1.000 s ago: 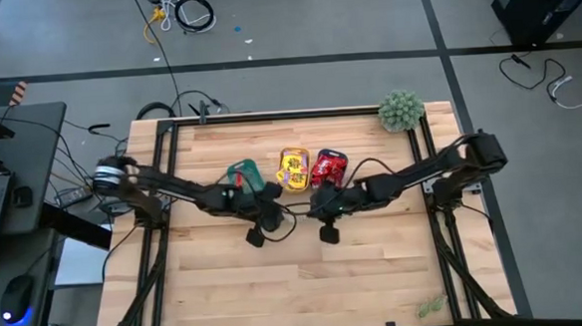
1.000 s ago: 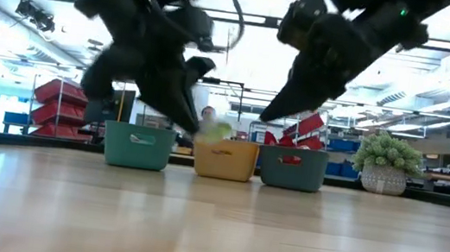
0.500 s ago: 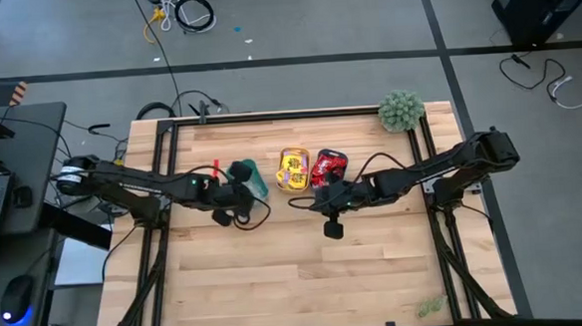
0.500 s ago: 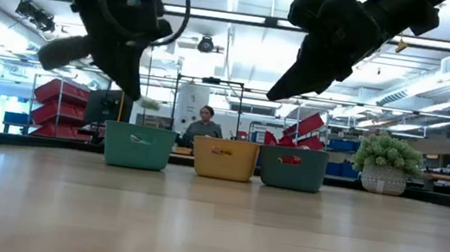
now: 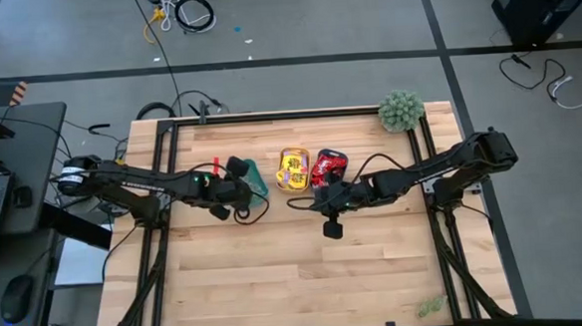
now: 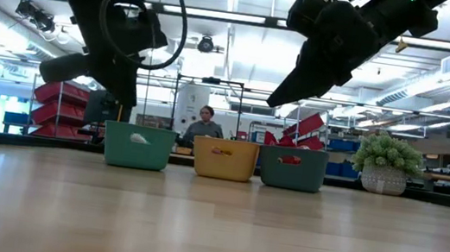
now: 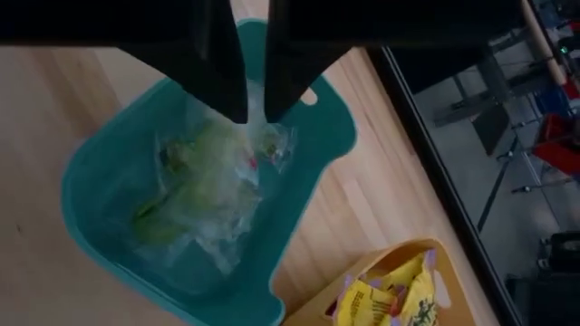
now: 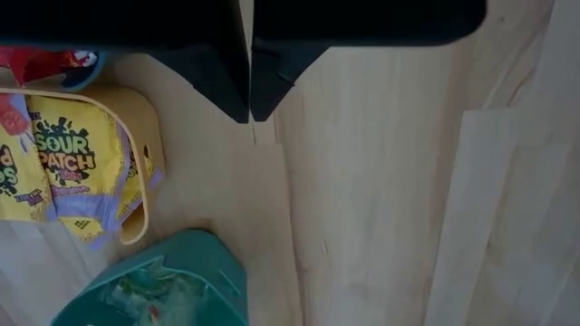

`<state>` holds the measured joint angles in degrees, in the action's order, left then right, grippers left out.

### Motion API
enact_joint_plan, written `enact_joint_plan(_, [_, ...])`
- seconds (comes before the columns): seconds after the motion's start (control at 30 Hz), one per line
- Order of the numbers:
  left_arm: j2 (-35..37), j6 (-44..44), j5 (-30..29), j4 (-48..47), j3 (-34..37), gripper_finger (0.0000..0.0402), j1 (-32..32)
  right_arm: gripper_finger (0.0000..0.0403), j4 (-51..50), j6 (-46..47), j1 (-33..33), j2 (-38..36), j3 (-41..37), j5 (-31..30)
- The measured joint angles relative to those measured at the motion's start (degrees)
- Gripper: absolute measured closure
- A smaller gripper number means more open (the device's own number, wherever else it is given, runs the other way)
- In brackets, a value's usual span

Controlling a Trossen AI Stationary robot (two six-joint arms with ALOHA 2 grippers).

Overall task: Sort candy
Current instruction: Put the green gummy into the green bin

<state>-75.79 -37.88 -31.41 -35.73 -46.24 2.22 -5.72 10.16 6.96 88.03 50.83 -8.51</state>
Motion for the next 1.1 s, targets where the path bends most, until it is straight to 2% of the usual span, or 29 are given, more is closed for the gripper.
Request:
enact_joint_plan(0.17, [0.0,5.3,-0.3,0.0,0.0,0.0319,0.0,0.0398,0.0,0.6,0.0,-0.1,0.0,-0.1])
enact_joint_plan(0.27, [0.0,10.0,0.4,0.6,0.0,0.0309,0.4,0.0398,-1.3,0.8,0.2,-1.7,0.0,-0.4])
enact_joint_plan(0.33, [0.0,16.5,3.9,4.1,0.0,0.0318,1.0,0.0398,-3.7,2.0,1.0,-3.6,0.0,-0.5])
enact_joint_plan(0.37, [0.0,19.0,7.5,6.8,0.1,0.033,1.4,0.0398,-5.3,2.9,1.5,-4.5,0.0,-0.5])
enact_joint_plan(0.47, [0.5,22.1,15.9,14.7,1.7,0.0385,2.9,0.0401,-10.9,6.7,3.6,-6.9,0.0,-0.4])
enact_joint_plan(0.53, [0.5,23.8,18.6,21.6,3.6,0.0393,3.2,0.0402,-13.9,10.4,5.7,-8.1,0.0,-0.5])
enact_joint_plan(0.7, [0.5,26.2,23.5,43.9,11.4,0.0399,3.2,0.0402,-18.7,23.3,14.8,-7.7,0.0,0.3])
enact_joint_plan(0.87, [0.5,26.2,23.6,61.2,16.7,0.04,3.1,0.0398,-19.5,39.2,25.9,-7.6,0.0,1.2])
enact_joint_plan(0.97, [0.5,25.9,23.6,67.1,18.2,0.04,3.0,0.0385,-21.1,53.6,32.1,-7.5,0.0,4.6])
enact_joint_plan(1.1, [0.5,24.5,23.4,67.8,18.5,0.04,2.5,0.035,-23.6,68.0,39.8,-7.4,0.0,7.2])
